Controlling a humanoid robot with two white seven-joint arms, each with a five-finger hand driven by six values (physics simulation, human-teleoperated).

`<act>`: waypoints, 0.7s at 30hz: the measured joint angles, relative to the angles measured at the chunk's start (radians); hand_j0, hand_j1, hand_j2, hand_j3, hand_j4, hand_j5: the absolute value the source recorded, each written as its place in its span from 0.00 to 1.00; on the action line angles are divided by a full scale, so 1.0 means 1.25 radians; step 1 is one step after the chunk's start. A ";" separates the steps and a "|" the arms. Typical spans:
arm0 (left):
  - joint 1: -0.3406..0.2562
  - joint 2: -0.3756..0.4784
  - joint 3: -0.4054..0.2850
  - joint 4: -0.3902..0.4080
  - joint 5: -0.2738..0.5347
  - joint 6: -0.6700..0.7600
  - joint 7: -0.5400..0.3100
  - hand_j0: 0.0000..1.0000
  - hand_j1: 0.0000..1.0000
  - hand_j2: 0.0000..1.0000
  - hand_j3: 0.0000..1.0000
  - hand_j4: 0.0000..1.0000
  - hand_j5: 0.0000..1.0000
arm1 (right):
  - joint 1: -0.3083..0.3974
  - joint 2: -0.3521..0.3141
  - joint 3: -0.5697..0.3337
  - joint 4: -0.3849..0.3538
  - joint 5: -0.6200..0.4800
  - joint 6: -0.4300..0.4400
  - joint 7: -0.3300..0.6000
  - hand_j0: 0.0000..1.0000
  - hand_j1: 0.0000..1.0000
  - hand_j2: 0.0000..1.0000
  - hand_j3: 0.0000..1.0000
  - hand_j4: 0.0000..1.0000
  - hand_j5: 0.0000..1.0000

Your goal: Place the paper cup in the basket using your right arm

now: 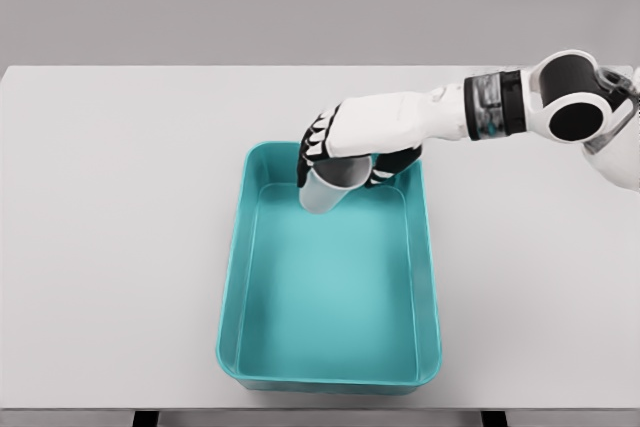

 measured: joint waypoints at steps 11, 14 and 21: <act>0.000 0.000 0.000 0.000 0.000 0.000 0.000 1.00 1.00 1.00 1.00 1.00 1.00 | 0.025 0.011 0.014 0.000 0.000 0.008 0.000 0.71 0.71 0.71 0.71 0.71 0.71; 0.000 0.000 0.000 0.000 0.000 0.000 0.000 1.00 1.00 1.00 1.00 1.00 1.00 | 0.025 0.014 0.025 0.001 0.000 0.009 0.000 0.71 0.71 0.71 0.71 0.71 0.71; 0.000 0.000 0.000 0.000 0.000 0.000 0.000 1.00 1.00 1.00 1.00 1.00 1.00 | 0.025 0.018 0.054 0.007 0.001 0.011 0.000 0.72 0.72 0.72 0.72 0.72 0.72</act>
